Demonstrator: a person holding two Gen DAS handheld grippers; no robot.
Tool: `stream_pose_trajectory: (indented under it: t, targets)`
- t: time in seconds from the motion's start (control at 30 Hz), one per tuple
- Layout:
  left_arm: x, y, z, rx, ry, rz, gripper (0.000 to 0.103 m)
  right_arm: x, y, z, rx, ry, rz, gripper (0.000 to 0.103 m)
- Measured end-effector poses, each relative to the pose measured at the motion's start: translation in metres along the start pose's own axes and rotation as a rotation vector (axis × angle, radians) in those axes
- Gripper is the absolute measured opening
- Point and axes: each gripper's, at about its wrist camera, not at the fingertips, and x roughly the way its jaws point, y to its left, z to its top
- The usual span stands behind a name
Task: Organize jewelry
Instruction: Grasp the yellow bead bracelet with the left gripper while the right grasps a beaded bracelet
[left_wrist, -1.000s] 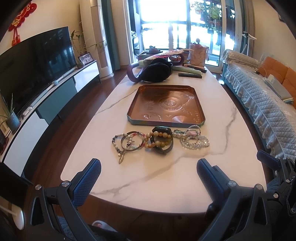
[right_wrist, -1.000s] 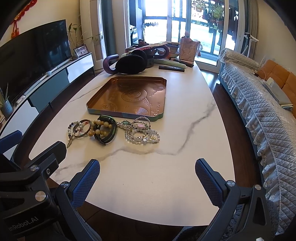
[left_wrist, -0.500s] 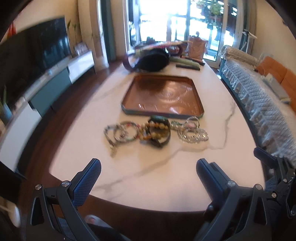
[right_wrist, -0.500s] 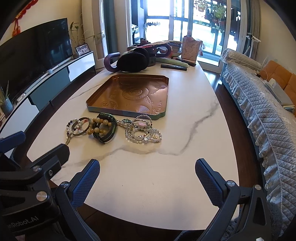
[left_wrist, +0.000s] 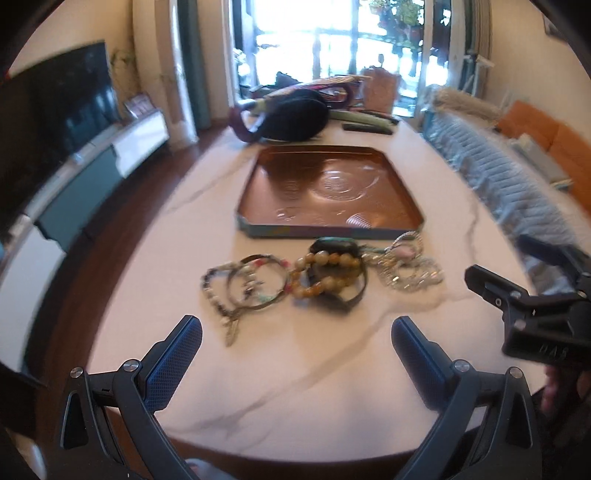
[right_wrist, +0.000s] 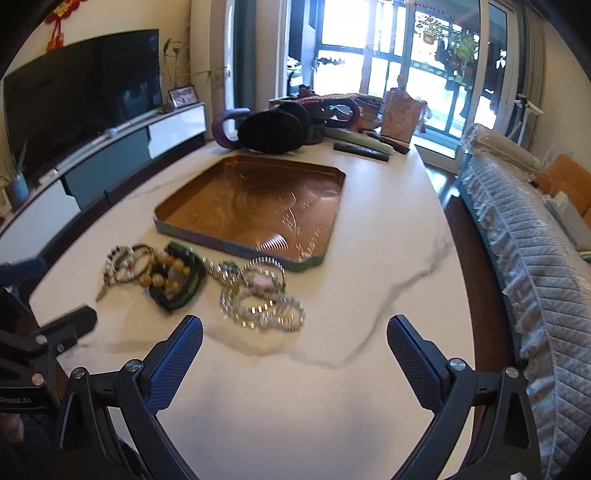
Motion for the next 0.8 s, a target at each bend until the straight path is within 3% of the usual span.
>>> stream_pose_trajectory:
  t: [0.1, 0.2, 0.27, 0.3, 0.4, 0.47, 0.5, 0.53, 0.7, 0.8]
  targets:
    - [0.007, 0.005, 0.018, 0.04, -0.005, -0.033, 0.099, 0.002, -0.013, 0.015, 0.007, -0.005, 0.058, 0.1]
    - [0.014, 0.002, 0.031, 0.158, -0.017, -0.013, 0.082, 0.005, -0.013, 0.032, -0.095, -0.019, 0.051, 0.1]
    - [0.026, 0.002, 0.036, 0.201, 0.005, -0.04, 0.068, 0.008, -0.012, 0.04, -0.143, -0.023, 0.058, 0.1]
    - [0.032, 0.003, 0.038, 0.202, 0.022, -0.059, 0.06, 0.011, -0.012, 0.045, -0.147, -0.022, 0.096, 0.1]
    - [0.054, 0.004, 0.038, 0.176, 0.09, -0.153, 0.051, 0.028, -0.016, 0.049, -0.104, -0.006, 0.205, 0.099]
    - [0.064, 0.001, 0.037, 0.185, 0.106, -0.162, 0.048, 0.048, -0.02, 0.044, -0.054, 0.041, 0.25, 0.082]
    - [0.065, -0.001, 0.037, 0.186, 0.107, -0.165, 0.047, 0.052, -0.02, 0.041, -0.046, 0.055, 0.263, 0.064]
    - [0.067, -0.001, 0.038, 0.18, 0.108, -0.177, 0.045, 0.06, -0.021, 0.038, -0.039, 0.083, 0.277, 0.053]
    - [0.068, -0.007, 0.041, 0.188, 0.09, -0.192, 0.039, 0.08, -0.016, 0.023, -0.04, 0.145, 0.343, 0.041]
    - [0.079, -0.013, 0.04, 0.234, 0.105, -0.154, 0.035, 0.082, -0.013, 0.022, -0.068, 0.124, 0.31, 0.04]
